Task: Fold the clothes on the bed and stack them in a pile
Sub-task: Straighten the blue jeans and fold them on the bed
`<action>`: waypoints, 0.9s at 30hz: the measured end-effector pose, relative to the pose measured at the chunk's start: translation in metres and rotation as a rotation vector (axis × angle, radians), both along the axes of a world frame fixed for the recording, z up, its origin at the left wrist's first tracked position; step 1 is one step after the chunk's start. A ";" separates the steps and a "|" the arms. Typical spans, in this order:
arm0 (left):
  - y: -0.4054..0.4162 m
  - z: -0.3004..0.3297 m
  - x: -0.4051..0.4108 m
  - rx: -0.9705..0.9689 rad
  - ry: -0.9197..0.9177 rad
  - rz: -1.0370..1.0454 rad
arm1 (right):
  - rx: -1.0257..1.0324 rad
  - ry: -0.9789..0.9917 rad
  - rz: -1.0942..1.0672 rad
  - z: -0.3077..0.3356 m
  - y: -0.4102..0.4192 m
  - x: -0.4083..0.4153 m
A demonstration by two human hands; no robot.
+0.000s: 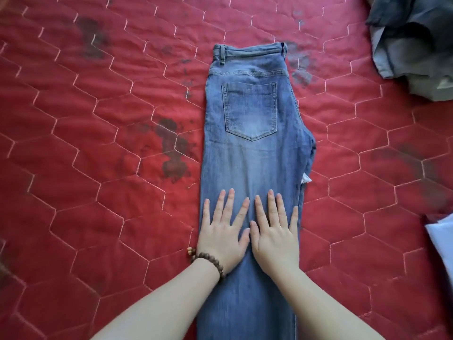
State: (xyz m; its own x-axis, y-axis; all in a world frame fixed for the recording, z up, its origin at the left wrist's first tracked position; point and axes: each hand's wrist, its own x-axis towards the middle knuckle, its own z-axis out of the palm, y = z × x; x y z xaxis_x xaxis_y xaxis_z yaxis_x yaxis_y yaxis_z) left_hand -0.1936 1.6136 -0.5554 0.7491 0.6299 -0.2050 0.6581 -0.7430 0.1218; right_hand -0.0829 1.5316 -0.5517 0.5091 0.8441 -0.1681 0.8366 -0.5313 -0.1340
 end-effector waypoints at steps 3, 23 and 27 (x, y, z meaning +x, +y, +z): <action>-0.027 0.003 -0.024 -0.024 0.050 -0.032 | -0.035 -0.012 -0.015 0.003 -0.040 -0.023; -0.227 0.033 -0.167 -0.241 -0.025 0.222 | -0.029 0.192 0.043 0.035 -0.239 -0.149; -0.231 0.050 -0.162 -0.403 -0.390 0.554 | 0.105 0.362 -0.236 0.049 -0.247 -0.148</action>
State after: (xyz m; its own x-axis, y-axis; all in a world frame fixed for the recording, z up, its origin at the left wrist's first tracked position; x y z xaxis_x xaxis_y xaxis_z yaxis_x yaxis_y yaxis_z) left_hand -0.3555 1.3826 -0.5051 0.4123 0.8657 -0.2838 0.7740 -0.1685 0.6104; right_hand -0.2305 1.2847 -0.5025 0.6142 0.7338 -0.2903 0.5832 -0.6699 -0.4594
